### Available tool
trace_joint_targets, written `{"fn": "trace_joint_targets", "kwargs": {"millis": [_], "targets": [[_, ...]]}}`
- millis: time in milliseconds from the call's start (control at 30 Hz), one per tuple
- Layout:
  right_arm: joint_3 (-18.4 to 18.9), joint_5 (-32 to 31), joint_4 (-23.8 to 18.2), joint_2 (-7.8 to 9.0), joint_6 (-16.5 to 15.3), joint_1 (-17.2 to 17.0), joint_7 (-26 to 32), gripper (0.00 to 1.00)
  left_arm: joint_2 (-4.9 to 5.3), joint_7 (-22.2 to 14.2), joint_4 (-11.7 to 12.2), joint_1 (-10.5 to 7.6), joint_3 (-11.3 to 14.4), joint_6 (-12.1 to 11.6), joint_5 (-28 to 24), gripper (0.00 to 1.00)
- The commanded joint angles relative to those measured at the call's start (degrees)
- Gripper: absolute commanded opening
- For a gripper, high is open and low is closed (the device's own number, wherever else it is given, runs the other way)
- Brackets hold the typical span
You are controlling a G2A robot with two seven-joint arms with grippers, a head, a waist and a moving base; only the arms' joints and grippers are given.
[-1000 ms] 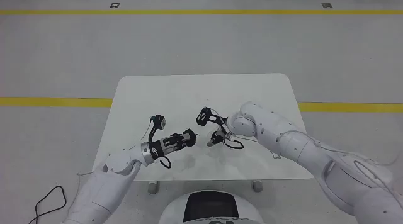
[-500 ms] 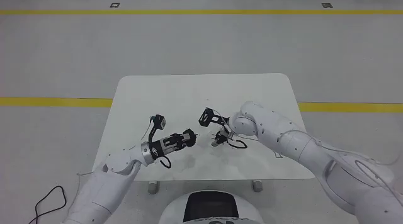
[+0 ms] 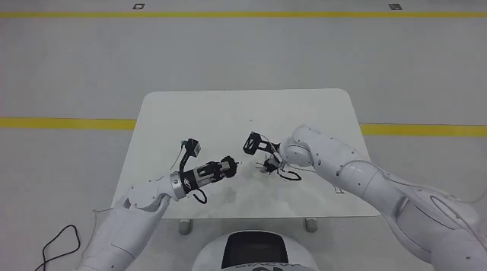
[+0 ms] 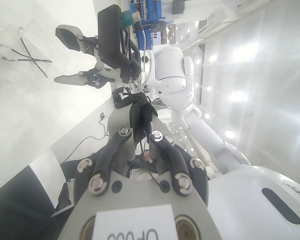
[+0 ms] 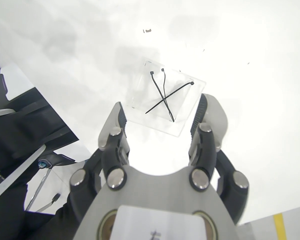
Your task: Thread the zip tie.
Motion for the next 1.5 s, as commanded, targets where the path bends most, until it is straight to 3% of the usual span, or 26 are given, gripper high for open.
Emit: {"fn": "trace_joint_targets", "kwargs": {"millis": [0, 300, 700, 900, 1467], "targets": [[-0.2, -0.1, -0.1, 0.04, 0.0, -0.2, -0.3, 0.40, 0.00, 0.0, 0.0, 0.00, 0.0, 0.0, 0.0, 0.00], [-1.4, -0.7, 1.5, -0.34, 0.0, -0.5, -1.5, 0.37, 0.00, 0.0, 0.0, 0.00, 0.0, 0.0, 0.0, 0.00], [-4.9, 0.7, 3.9, -2.64, 0.0, 0.6, -2.5, 0.37, 0.00, 0.0, 0.0, 0.00, 0.0, 0.0, 0.0, 0.00], [-4.9, 1.3, 4.1, -3.65, 0.0, 0.4, -2.2, 0.38, 0.00, 0.0, 0.0, 0.00, 0.0, 0.0, 0.0, 0.00], [-4.9, -2.4, 10.4, -7.00, 0.0, -0.7, -5.0, 0.21, 0.00, 0.0, 0.0, 0.00, 0.0, 0.0, 0.0, 0.00]]}}
